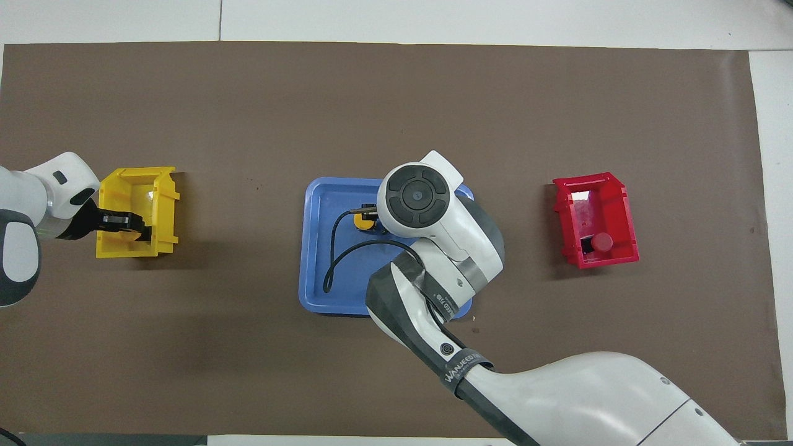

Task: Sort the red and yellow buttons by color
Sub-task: 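Release the yellow button into the yellow bin while the right gripper grasps a red button, then carry the red button to the red bin while the left gripper reaches the yellow button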

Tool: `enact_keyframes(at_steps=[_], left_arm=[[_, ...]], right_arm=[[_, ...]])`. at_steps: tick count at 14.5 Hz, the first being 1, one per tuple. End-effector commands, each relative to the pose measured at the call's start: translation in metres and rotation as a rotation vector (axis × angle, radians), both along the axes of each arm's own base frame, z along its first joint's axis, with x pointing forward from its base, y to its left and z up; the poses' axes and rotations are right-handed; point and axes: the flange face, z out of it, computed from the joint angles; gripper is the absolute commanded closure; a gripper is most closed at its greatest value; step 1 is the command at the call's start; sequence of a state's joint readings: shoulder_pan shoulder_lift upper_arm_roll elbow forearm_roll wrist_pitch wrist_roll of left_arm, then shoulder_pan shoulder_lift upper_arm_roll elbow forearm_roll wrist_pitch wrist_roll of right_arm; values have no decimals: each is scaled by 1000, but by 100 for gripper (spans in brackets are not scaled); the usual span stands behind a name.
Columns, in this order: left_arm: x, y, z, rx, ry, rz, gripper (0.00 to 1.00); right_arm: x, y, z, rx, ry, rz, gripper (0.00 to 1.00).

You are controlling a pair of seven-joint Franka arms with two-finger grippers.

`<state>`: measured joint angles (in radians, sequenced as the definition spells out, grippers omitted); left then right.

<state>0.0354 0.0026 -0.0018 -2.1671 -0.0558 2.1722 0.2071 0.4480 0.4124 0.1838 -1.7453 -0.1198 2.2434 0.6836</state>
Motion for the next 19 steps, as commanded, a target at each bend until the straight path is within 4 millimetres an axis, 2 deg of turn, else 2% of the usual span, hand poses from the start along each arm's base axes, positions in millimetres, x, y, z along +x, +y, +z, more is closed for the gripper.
enact_keyframes(at_steps=[1, 2, 3, 5, 7, 8, 9, 11, 13, 14, 15, 16, 17, 19], left_arm=[[10, -9, 47, -17, -7, -12, 29], [15, -17, 63, -19, -14, -2, 21], [18, -46, 74, -21, -15, 43, 13], [15, -128, 85, -16, -39, 156, 8], [4, -187, 86, -16, -57, 181, 8], [-2, -210, 87, -24, -64, 190, 8], [-9, -238, 86, -39, -79, 214, 8], [-25, -308, 67, -40, -84, 289, 9], [-23, -357, 43, 0, -98, 337, 10], [-24, -373, 34, -3, -100, 341, 10], [-26, -383, 24, -7, -101, 331, 11], [-30, -389, 18, -11, -102, 321, 13], [-34, -397, 16, -14, -104, 312, 14], [-44, -420, -9, -2, -96, 332, 14]], right_arm=[[-5, -5, 4, 5, -12, 2, 59], [-5, -5, 6, 8, -14, 0, 63], [-3, -5, 8, 5, -11, -2, 65], [4, -5, 24, -2, -7, -10, 67], [24, -33, 55, -25, 2, -30, 67], [31, -56, 71, -43, 10, -20, 67], [35, -87, 93, -61, 11, 12, 67], [40, -168, 114, -101, 38, 57, 66], [44, -237, 121, -83, 97, 83, 66], [51, -268, 122, -72, 98, 109, 65], [56, -292, 122, -72, 91, 142, 65], [58, -308, 120, -72, 92, 158, 65], [59, -317, 116, -73, 88, 167, 65], [54, -333, 96, -72, 39, 160, 65]])
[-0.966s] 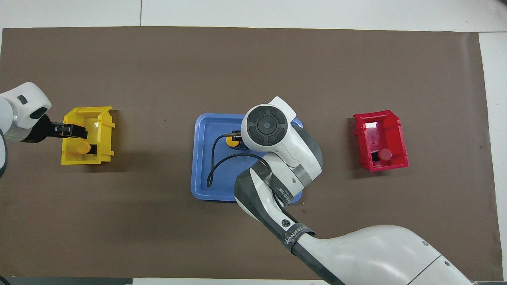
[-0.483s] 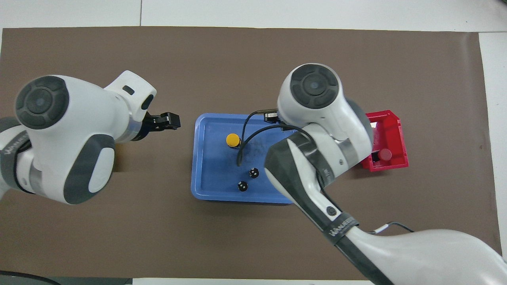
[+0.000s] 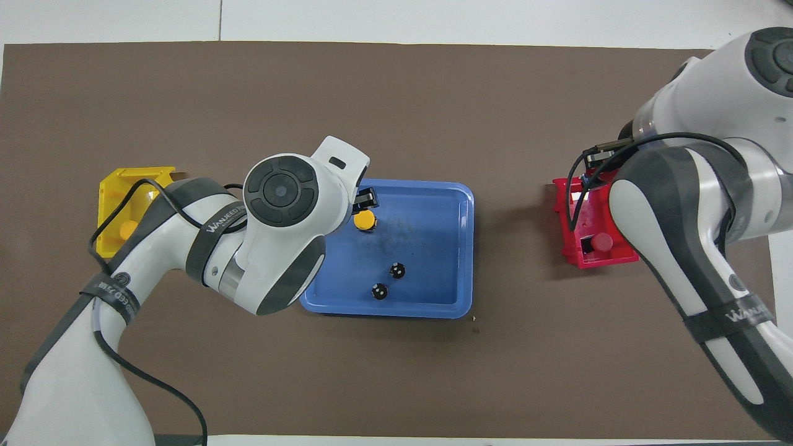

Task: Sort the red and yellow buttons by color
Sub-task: 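Release the red button into the red bin while the left gripper grasps the yellow button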

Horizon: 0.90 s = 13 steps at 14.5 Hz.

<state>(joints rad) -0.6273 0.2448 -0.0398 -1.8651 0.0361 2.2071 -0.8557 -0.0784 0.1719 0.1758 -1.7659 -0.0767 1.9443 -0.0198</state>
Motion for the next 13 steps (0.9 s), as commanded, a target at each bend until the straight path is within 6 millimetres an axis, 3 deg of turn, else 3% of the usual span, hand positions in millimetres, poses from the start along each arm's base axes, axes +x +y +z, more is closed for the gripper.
enact_keyframes(at_steps=[1, 3, 6, 7, 8, 13], left_arm=[[-5, -24, -19, 33, -40, 19, 14], [-3, -28, -33, 45, -54, 27, 16], [-6, -33, -33, 46, -51, 25, 31], [-5, -34, -30, 44, -51, 43, 68], [-3, -34, -26, 53, -50, 52, 98], [10, -29, -12, 85, -41, 63, 99]], right_arm=[[-18, -2, -28, 18, -48, 27, 65], [-26, -7, -41, 17, -51, 28, 65], [-31, -24, -59, 16, -66, 51, 65], [-37, -24, -65, 15, -72, 52, 65], [-42, -23, -70, 15, -81, 53, 65], [-57, -20, -91, 31, -94, 48, 65]])
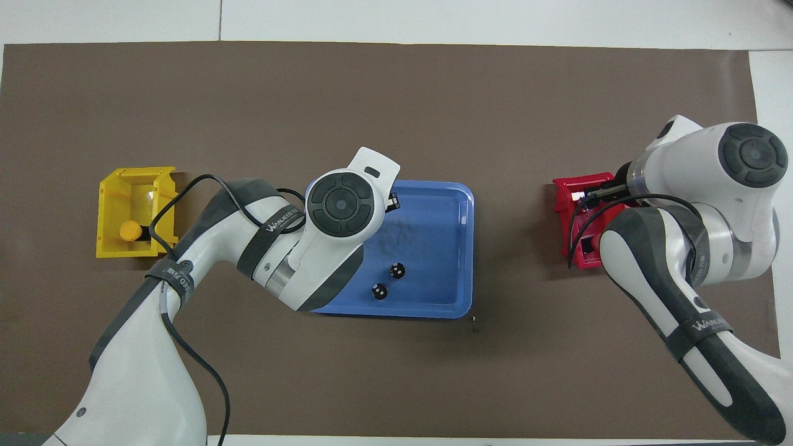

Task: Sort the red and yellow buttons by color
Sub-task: 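Release the red button into the red bin while the left gripper grasps the yellow button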

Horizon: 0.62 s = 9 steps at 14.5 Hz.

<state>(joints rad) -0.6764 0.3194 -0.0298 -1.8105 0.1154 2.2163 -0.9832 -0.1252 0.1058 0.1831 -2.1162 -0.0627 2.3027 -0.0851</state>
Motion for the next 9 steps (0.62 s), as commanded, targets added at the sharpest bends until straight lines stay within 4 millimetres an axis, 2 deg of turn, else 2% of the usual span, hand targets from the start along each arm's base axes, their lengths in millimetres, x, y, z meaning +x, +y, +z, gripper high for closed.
enact_keyframes(at_steps=[1, 2, 4, 6, 9], left_arm=[[15, 3, 16, 44, -6, 26, 99], [18, 10, 27, 54, -2, 28, 99], [39, 54, 62, 93, 36, -30, 99], [65, 122, 85, 113, 67, -110, 99], [105, 221, 90, 76, 101, -206, 99]], right_arm=[[-13, -2, -5, 17, -21, 8, 65], [-13, -3, -9, 17, -15, 8, 65], [-13, -3, -9, 17, -15, 6, 65], [-17, -3, -13, 16, -8, 8, 65], [-18, -5, -18, 16, 2, 15, 58]])
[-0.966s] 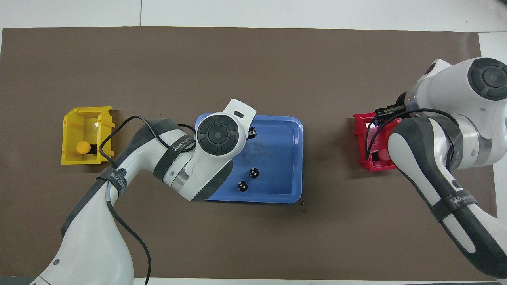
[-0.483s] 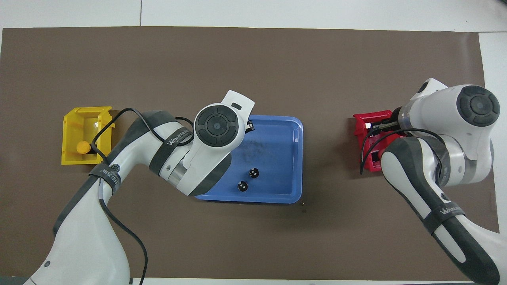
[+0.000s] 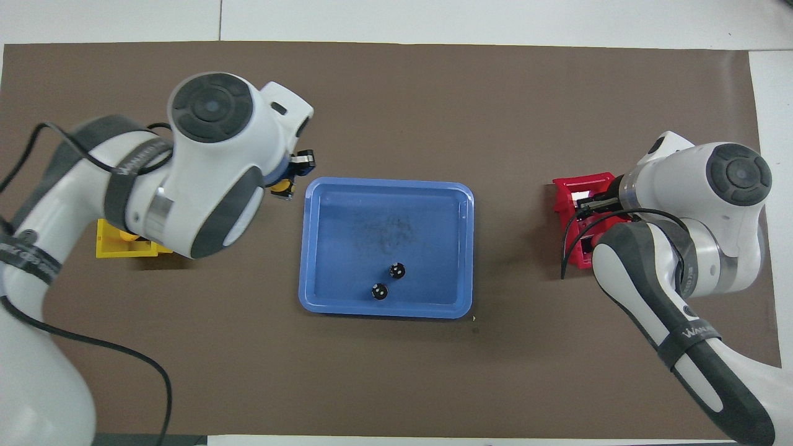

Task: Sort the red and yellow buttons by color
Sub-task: 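Carry the yellow button with the left gripper to the yellow bin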

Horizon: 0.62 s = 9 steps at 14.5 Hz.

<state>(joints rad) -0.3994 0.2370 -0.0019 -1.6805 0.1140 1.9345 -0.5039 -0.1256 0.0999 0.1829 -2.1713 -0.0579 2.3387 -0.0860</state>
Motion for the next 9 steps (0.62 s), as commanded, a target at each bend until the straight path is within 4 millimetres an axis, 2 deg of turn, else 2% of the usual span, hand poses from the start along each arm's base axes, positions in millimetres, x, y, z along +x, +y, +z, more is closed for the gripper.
enact_keyframes(at_steps=[1, 2, 4, 6, 7, 9], left_arm=[[23, 88, 0, -39, 53, -95, 99], [31, 122, -2, -54, 61, -134, 99], [37, 166, -2, -86, 67, -147, 99], [39, 202, -6, -94, 74, -162, 99], [39, 215, -6, -107, 75, -145, 99], [34, 230, -14, -131, 87, -95, 99]], right_arm=[[-6, -5, 0, 12, -12, 18, 55], [-6, -5, 0, 12, -12, 18, 48], [-6, -4, 0, 12, -11, 21, 36], [-4, -4, 4, 12, -5, 20, 34], [-2, -4, 8, 11, 0, 21, 34], [13, -1, 36, 8, 42, 25, 33]])
